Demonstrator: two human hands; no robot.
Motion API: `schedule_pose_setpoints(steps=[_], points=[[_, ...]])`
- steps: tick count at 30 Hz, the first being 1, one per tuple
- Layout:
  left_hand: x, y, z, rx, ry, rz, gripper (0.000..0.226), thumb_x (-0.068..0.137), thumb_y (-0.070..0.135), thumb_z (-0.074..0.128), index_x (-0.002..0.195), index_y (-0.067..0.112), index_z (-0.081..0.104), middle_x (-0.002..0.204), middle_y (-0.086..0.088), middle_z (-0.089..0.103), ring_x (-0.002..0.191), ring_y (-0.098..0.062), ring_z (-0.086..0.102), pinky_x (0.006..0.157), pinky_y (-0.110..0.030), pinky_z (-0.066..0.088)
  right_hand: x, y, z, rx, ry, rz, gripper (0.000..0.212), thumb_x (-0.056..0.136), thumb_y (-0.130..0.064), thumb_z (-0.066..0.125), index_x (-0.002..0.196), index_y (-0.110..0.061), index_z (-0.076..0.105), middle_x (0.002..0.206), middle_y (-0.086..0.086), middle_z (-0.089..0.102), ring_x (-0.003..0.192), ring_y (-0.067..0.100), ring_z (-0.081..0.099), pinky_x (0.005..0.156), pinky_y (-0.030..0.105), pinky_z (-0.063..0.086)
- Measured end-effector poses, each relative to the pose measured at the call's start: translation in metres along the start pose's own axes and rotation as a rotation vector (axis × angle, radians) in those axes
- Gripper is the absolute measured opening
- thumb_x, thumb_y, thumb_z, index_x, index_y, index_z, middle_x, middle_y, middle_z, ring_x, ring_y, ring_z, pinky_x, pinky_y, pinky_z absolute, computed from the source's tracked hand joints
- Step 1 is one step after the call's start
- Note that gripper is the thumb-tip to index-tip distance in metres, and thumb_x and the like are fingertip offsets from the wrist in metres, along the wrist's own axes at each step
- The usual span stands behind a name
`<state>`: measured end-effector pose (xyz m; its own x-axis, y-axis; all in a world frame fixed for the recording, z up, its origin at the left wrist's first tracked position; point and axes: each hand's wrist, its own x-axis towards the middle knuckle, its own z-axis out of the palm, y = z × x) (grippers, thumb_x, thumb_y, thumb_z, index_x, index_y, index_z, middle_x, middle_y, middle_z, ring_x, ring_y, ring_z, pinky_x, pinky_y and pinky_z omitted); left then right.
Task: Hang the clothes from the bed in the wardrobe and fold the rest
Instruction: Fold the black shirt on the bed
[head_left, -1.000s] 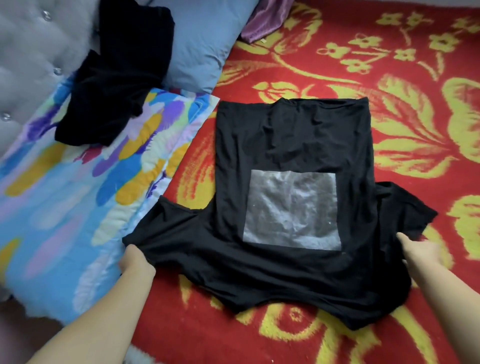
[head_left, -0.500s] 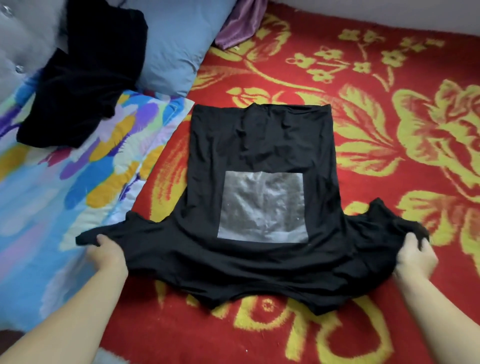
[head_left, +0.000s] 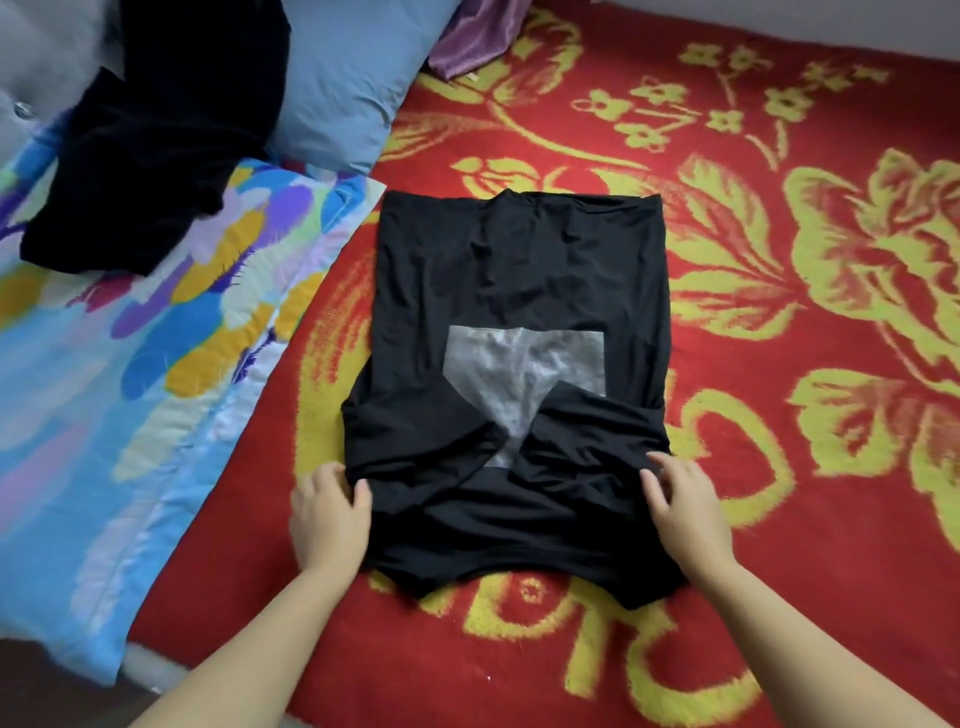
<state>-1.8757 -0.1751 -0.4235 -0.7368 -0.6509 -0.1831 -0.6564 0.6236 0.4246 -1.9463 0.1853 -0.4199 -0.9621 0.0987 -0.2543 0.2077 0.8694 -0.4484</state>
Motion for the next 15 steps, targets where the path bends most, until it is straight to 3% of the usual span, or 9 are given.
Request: schedule_pose_setpoints(steps=[2, 4, 6, 8, 10, 11, 13, 15], points=[[-0.001, -0.012, 0.003, -0.217, -0.1, -0.4, 0.044, 0.087, 0.03, 0.064, 0.117, 0.0, 0.053, 0.119, -0.024, 0.053, 0.114, -0.041, 0.049, 0.093, -0.046, 0.042, -0.001, 0.006, 0.0, 0.111, 0.038, 0.286, 0.053, 0.094, -0.036, 0.054, 0.137, -0.008, 0.042, 0.127, 0.015, 0.051, 0.122, 0.033, 0.046, 0.096, 0.045, 0.041], [-0.005, -0.017, 0.012, -0.458, -0.243, -0.621, 0.042, 0.085, 0.04, 0.065, 0.1, 0.001, 0.06, 0.102, -0.018, 0.062, 0.102, -0.04, 0.059, 0.086, -0.043, 0.05, -0.007, 0.004, 0.005, 0.225, -0.074, 0.531, 0.062, 0.091, -0.041, 0.058, 0.137, -0.004, 0.039, 0.133, 0.019, 0.049, 0.123, 0.037, 0.046, 0.096, 0.045, 0.041], [-0.009, -0.015, 0.021, -0.579, -0.325, -0.65, 0.04, 0.084, 0.043, 0.063, 0.077, 0.004, 0.06, 0.085, -0.012, 0.063, 0.09, -0.038, 0.063, 0.074, -0.038, 0.049, -0.011, 0.002, 0.014, 0.289, -0.156, 0.655, 0.06, 0.089, -0.043, 0.061, 0.129, -0.002, 0.043, 0.126, 0.018, 0.054, 0.116, 0.038, 0.052, 0.09, 0.043, 0.043], [-0.015, -0.006, 0.023, -0.619, -0.368, -0.664, 0.032, 0.09, 0.03, 0.061, 0.07, 0.006, 0.054, 0.08, -0.009, 0.058, 0.086, -0.031, 0.058, 0.073, -0.035, 0.044, -0.012, 0.0, 0.017, 0.283, -0.186, 0.691, 0.055, 0.087, -0.039, 0.064, 0.124, 0.001, 0.052, 0.12, 0.019, 0.06, 0.112, 0.038, 0.056, 0.092, 0.041, 0.045], [-0.02, -0.006, 0.025, -0.646, -0.361, -0.706, 0.022, 0.094, 0.018, 0.057, 0.077, 0.006, 0.051, 0.085, -0.005, 0.053, 0.09, -0.025, 0.049, 0.078, -0.034, 0.04, -0.013, 0.003, 0.016, 0.31, -0.208, 0.701, 0.048, 0.086, -0.033, 0.067, 0.117, 0.002, 0.059, 0.113, 0.019, 0.064, 0.106, 0.038, 0.059, 0.094, 0.044, 0.047], [-0.023, -0.009, 0.022, -0.667, -0.344, -0.728, 0.011, 0.095, 0.016, 0.056, 0.09, 0.007, 0.053, 0.094, -0.005, 0.051, 0.093, -0.024, 0.048, 0.081, -0.035, 0.041, -0.014, 0.004, 0.012, 0.329, -0.22, 0.701, 0.043, 0.086, -0.031, 0.067, 0.114, 0.001, 0.061, 0.111, 0.018, 0.065, 0.104, 0.038, 0.06, 0.093, 0.044, 0.048], [-0.027, -0.023, 0.015, -0.69, -0.311, -0.763, 0.019, 0.095, 0.014, 0.056, 0.112, 0.005, 0.055, 0.105, -0.008, 0.053, 0.094, -0.027, 0.052, 0.081, -0.039, 0.046, -0.019, 0.01, 0.0, 0.314, -0.213, 0.68, 0.035, 0.087, -0.027, 0.066, 0.11, -0.001, 0.063, 0.107, 0.018, 0.066, 0.1, 0.037, 0.061, 0.09, 0.043, 0.049], [-0.034, -0.036, 0.002, -0.692, -0.296, -0.768, 0.014, 0.095, 0.012, 0.056, 0.106, 0.003, 0.056, 0.102, -0.011, 0.058, 0.093, -0.03, 0.057, 0.078, -0.04, 0.049, -0.028, 0.017, -0.011, 0.294, -0.198, 0.657, 0.033, 0.087, -0.025, 0.064, 0.109, 0.0, 0.065, 0.102, 0.017, 0.067, 0.094, 0.036, 0.063, 0.086, 0.042, 0.05]])
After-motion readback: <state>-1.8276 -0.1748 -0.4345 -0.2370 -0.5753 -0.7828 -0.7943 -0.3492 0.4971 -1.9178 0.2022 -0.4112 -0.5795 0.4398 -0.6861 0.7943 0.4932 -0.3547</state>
